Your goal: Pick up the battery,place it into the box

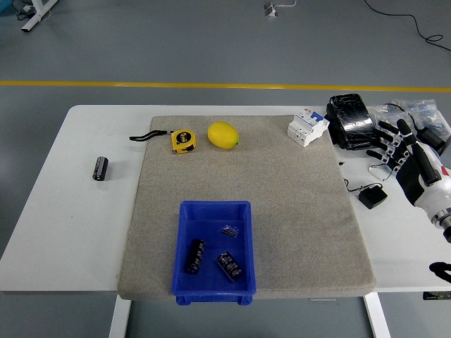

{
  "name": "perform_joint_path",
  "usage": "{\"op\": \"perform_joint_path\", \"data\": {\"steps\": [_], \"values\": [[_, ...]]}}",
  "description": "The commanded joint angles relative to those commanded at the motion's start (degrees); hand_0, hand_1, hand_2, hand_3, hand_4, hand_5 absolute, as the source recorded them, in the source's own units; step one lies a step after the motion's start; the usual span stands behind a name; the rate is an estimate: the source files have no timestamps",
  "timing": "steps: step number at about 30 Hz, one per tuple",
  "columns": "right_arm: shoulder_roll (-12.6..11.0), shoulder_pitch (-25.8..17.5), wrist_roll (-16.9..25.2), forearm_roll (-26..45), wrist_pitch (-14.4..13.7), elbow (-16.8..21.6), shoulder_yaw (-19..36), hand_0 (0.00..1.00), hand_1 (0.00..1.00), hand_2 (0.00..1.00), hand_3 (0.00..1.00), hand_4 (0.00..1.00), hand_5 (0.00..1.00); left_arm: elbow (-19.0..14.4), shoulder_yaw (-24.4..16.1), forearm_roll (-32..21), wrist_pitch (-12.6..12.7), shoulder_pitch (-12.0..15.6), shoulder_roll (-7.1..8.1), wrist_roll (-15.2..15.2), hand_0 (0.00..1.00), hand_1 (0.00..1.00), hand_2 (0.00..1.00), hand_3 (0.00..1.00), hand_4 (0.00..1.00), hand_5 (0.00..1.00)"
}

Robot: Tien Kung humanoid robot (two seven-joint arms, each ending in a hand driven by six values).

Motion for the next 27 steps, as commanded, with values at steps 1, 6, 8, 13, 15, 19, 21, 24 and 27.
{"op": "perform_joint_path", "data": {"steps": [1, 6, 8, 13, 15, 19, 21, 24, 27], "values": [[1.1, -0.5, -0.7, -1.7, 0.7, -0.3, 1.5, 0.752, 0.782, 0.794, 0.794, 0.998, 0.786, 0.0, 0.0, 0.1, -0.1, -0.1, 0.01, 0.0, 0.673, 0.625, 0.680, 0.622, 0.613, 0.703], [8.9, -2.3, -4.3, -13.5, 4.6, -0.3, 10.7, 0.770, 0.799, 0.837, 0.836, 0.998, 0.806, -0.1, 1.6, -2.5, 0.5, 0.3, -0.12, -0.4, 0.672, 0.624, 0.681, 0.621, 0.612, 0.704], [12.4, -2.5, -4.6, -18.7, 5.7, -0.2, 13.5, 0.770, 0.799, 0.837, 0.836, 0.998, 0.806, -0.2, 1.7, -2.6, 0.5, 0.4, -0.26, -0.3, 0.672, 0.624, 0.681, 0.621, 0.612, 0.704], [17.0, -2.8, -5.6, -27.8, 8.7, -0.6, 18.7, 0.766, 0.796, 0.836, 0.837, 0.998, 0.808, -0.4, 2.6, -3.0, 0.0, 0.4, -0.14, -0.3, 0.673, 0.625, 0.680, 0.620, 0.612, 0.706], [17.2, -2.7, -6.1, -29.7, 9.8, -0.9, 19.9, 0.766, 0.796, 0.836, 0.837, 0.998, 0.808, -0.4, 3.0, -4.0, 0.4, 0.4, -0.27, -0.4, 0.673, 0.625, 0.680, 0.620, 0.612, 0.706], [17.0, -2.9, -5.9, -29.8, 10.2, -1.0, 20.1, 0.771, 0.799, 0.838, 0.839, 0.998, 0.813, -0.4, 3.5, -4.8, 0.5, 0.5, -0.26, -0.5, 0.673, 0.624, 0.679, 0.621, 0.609, 0.705], [17.3, -3.1, -5.7, -29.3, 10.2, -1.2, 19.9, 0.771, 0.799, 0.838, 0.839, 0.998, 0.813, -0.4, 3.6, -4.8, 0.4, 0.5, -0.27, -0.6, 0.673, 0.624, 0.679, 0.621, 0.609, 0.705], [17.7, -3.3, -5.9, -29.2, 10.2, -1.6, 19.2, 0.770, 0.797, 0.836, 0.838, 0.998, 0.821, -0.4, 3.8, -5.0, 0.3, 0.5, -0.28, -0.6, 0.674, 0.624, 0.679, 0.620, 0.607, 0.706], [17.9, -3.4, -6.0, -29.5, 10.0, -1.8, 18.5, 0.770, 0.797, 0.836, 0.838, 0.998, 0.821, -0.4, 3.9, -5.3, 0.2, 0.5, -0.26, -0.7, 0.674, 0.624, 0.679, 0.620, 0.607, 0.706]]}}
